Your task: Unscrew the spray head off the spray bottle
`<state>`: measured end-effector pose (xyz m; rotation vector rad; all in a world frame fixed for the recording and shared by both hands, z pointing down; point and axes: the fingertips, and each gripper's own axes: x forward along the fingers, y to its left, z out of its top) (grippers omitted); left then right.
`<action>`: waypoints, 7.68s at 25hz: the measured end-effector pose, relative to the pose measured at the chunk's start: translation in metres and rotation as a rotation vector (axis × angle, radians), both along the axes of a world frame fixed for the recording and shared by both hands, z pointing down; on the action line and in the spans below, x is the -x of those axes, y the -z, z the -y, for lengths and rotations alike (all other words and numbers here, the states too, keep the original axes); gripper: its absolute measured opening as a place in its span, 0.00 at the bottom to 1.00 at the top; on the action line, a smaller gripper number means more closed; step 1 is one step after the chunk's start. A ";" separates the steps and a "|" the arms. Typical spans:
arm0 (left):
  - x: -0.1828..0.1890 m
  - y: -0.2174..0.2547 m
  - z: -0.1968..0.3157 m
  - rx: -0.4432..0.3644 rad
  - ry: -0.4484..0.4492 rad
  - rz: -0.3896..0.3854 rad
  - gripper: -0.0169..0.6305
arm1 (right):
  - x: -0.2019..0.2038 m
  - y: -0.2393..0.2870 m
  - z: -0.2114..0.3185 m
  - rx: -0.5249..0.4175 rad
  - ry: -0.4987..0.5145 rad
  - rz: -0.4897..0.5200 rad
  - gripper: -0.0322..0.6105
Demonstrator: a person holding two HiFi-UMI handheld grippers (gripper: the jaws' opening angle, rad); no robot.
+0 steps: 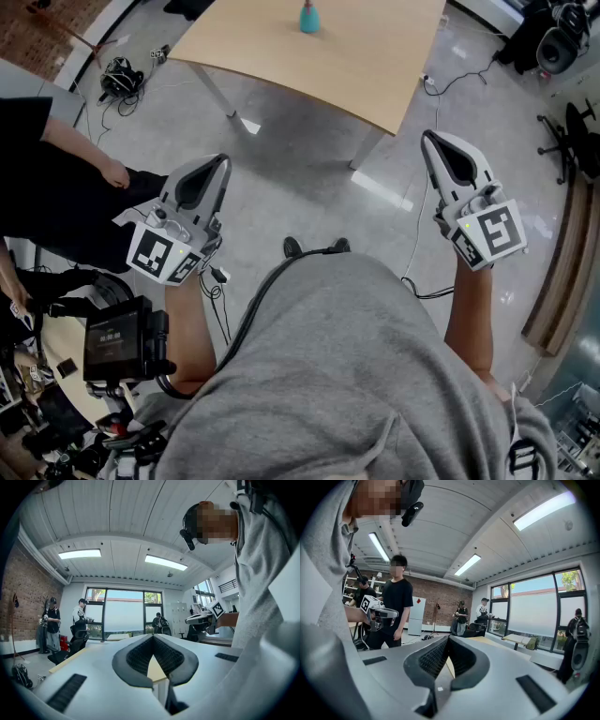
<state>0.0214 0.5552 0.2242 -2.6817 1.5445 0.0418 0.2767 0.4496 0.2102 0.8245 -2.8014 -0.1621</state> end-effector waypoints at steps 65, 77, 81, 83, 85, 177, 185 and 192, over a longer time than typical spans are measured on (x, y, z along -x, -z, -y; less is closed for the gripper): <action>0.175 -0.186 0.746 0.220 -0.332 0.017 0.03 | 0.256 -0.083 0.621 0.224 -0.154 0.001 0.06; 0.051 -0.352 0.832 0.323 -0.521 0.334 0.69 | 0.203 -0.111 0.658 0.366 -0.240 -0.120 0.06; 0.039 -0.363 0.833 0.331 -0.484 0.340 0.64 | 0.210 -0.111 0.645 0.380 -0.221 -0.135 0.06; 0.043 -0.365 0.829 0.344 -0.469 0.379 0.63 | 0.218 -0.115 0.644 0.382 -0.206 -0.138 0.06; 0.044 -0.361 0.824 0.345 -0.466 0.468 0.62 | 0.225 -0.121 0.650 0.402 -0.184 -0.133 0.06; 0.022 -0.196 0.785 0.103 -0.454 0.348 0.61 | 0.300 -0.143 0.686 0.481 0.031 -0.132 0.26; 0.004 -0.208 0.696 0.144 -1.060 0.320 0.60 | 0.298 -0.163 0.585 0.099 0.953 -0.705 0.26; 0.012 -0.215 0.719 0.158 -0.947 0.347 0.59 | 0.287 -0.182 0.612 0.022 0.895 -0.820 0.41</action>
